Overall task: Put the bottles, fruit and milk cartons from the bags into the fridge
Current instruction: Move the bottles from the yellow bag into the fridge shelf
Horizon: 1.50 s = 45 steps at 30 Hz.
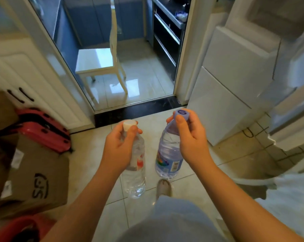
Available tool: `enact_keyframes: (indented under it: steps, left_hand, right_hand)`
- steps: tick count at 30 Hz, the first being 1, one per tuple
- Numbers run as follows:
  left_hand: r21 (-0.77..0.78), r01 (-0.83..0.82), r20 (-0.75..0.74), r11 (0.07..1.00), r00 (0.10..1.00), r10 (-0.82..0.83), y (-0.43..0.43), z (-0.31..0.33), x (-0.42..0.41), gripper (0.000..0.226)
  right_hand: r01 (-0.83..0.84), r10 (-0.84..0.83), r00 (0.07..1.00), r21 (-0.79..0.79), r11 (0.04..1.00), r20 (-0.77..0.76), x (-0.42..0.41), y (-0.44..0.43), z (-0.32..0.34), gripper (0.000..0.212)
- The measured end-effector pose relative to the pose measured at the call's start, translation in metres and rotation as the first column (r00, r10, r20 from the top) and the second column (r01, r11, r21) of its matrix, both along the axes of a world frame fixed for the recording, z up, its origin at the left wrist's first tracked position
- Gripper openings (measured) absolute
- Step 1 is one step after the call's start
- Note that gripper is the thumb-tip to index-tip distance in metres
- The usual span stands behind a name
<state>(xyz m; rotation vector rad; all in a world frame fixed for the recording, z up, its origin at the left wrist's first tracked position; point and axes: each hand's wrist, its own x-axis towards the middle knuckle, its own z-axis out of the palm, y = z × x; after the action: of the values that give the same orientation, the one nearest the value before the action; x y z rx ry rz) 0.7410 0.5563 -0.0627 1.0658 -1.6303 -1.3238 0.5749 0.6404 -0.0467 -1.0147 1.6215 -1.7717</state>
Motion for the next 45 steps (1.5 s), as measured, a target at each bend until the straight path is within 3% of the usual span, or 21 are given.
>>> enact_keyframes:
  steps: [5, 12, 16, 20, 27, 30, 37, 40, 42, 45]
  left_hand:
    - [-0.02, -0.031, -0.017, 0.999, 0.999, 0.031, -0.069, -0.001, -0.024, 0.015]
    - [-0.14, -0.051, 0.061, 0.989, 0.996, 0.06, -0.198, 0.007, -0.098, 0.02]
    - [-0.179, -0.019, 0.025, 0.984, 0.999, 0.024, -0.268, 0.02, -0.163, 0.015]
    - [-0.215, 0.051, -0.04, 0.975, 0.997, -0.061, -0.317, 0.032, -0.227, 0.031]
    - [-0.235, 0.253, -0.003, 0.938, 0.965, -0.261, -0.379, 0.034, -0.348, 0.013]
    - [-0.247, 0.374, 0.009, 0.894, 0.924, -0.383, -0.398, 0.035, -0.408, 0.015]
    - [-0.238, 0.606, -0.042, 0.759, 0.774, -0.632, -0.423, 0.054, -0.555, 0.03]
    - [-0.253, 0.643, -0.06, 0.723, 0.735, -0.675, -0.429, 0.057, -0.595, 0.015]
    - [-0.295, 0.739, -0.086, 0.605, 0.61, -0.787, -0.442, 0.073, -0.674, 0.014]
    - [-0.37, 0.741, -0.127, 0.561, 0.557, -0.82, -0.448, 0.09, -0.716, 0.031]
  right_hand:
    - [-0.041, 0.041, 0.999, -0.005, 0.999, -0.026, -0.027, -0.085, -0.004, 0.022]
    - [-0.055, 0.053, 0.998, -0.056, 0.997, -0.046, -0.099, -0.219, 0.002, 0.028]
    - [-0.026, 0.022, 0.997, -0.049, 0.998, -0.076, -0.157, -0.281, 0.015, 0.022]
    - [0.056, -0.062, 0.993, -0.059, 0.997, -0.105, -0.214, -0.322, 0.027, 0.027]
    - [0.277, -0.288, 0.951, -0.104, 0.955, -0.111, -0.311, -0.354, 0.042, 0.021]
    - [0.396, -0.409, 0.907, -0.126, 0.909, -0.102, -0.354, -0.355, 0.048, 0.011]
    - [0.666, -0.681, 0.719, -0.145, 0.732, -0.137, -0.455, -0.353, 0.056, 0.024]
    - [0.714, -0.732, 0.669, -0.162, 0.681, -0.131, -0.481, -0.354, 0.058, 0.035]
    - [0.8, -0.832, 0.539, -0.227, 0.555, -0.134, -0.542, -0.361, 0.071, 0.029]
    - [0.819, -0.865, 0.484, -0.278, 0.502, -0.135, -0.572, -0.361, 0.087, 0.018]
